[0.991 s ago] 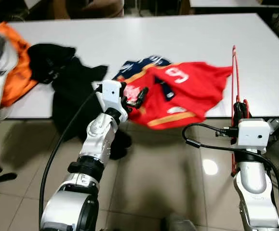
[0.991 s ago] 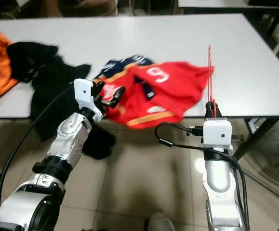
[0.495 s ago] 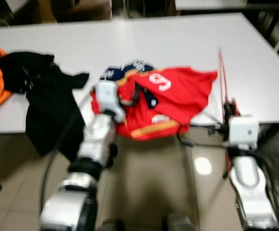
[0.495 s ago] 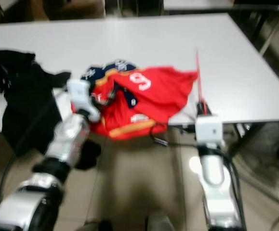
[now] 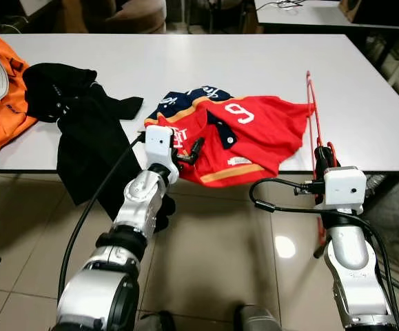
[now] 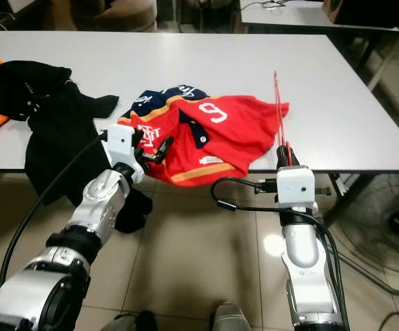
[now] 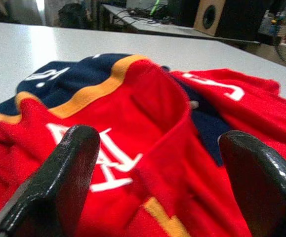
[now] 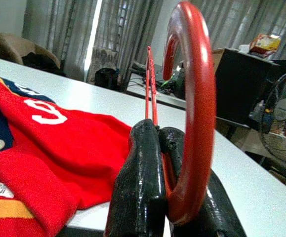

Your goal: Hang hanger

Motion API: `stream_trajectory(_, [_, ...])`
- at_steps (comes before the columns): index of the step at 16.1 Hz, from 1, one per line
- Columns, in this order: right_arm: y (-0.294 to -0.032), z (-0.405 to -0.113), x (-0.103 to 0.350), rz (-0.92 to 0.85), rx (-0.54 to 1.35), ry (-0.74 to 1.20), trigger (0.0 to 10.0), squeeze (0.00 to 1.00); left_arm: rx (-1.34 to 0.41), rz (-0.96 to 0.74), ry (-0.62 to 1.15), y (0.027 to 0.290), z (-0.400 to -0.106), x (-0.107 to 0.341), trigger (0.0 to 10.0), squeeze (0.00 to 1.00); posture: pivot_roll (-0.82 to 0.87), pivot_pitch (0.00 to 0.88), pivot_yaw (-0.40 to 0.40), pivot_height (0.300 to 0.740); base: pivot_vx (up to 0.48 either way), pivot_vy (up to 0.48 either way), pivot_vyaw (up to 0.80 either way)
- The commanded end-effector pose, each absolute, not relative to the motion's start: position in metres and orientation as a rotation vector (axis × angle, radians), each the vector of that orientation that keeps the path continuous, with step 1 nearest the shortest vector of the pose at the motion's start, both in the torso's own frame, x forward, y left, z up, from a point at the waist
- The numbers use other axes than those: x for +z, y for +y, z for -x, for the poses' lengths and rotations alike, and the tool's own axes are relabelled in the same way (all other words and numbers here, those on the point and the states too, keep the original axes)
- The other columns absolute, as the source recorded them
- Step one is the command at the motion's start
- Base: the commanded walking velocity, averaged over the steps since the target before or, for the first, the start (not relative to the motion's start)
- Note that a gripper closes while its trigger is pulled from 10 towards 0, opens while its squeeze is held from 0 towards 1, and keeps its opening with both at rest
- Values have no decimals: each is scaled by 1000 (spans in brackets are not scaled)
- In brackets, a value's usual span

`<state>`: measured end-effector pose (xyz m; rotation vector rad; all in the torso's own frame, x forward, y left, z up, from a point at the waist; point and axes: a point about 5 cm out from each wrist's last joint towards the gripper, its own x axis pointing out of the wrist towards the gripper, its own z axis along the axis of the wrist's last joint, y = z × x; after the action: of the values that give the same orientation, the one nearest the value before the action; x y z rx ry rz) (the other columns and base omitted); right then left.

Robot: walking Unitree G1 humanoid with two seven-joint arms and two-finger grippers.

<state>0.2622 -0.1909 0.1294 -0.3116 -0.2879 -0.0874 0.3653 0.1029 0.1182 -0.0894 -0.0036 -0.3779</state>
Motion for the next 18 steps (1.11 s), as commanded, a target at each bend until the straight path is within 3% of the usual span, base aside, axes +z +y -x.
stream_trajectory(1, [-192, -261, 129, 305, -86, -291, 0, 0, -390, 74, -5, 98, -369, 124, 10000, 0, -290, 98, 48, 740, 0, 0, 0])
stream_trajectory(7, [-194, -257, 129, 307, -89, -291, 0, 0, -430, 26, 48, 73, -372, 122, 10000, 0, -310, 108, 46, 740, 0, 0, 0])
stream_trajectory(18, [-193, -243, 123, 308, -80, -265, 0, 0, -447, -6, 76, 53, -370, 120, 10000, 0, -336, 145, 50, 740, 0, 0, 0])
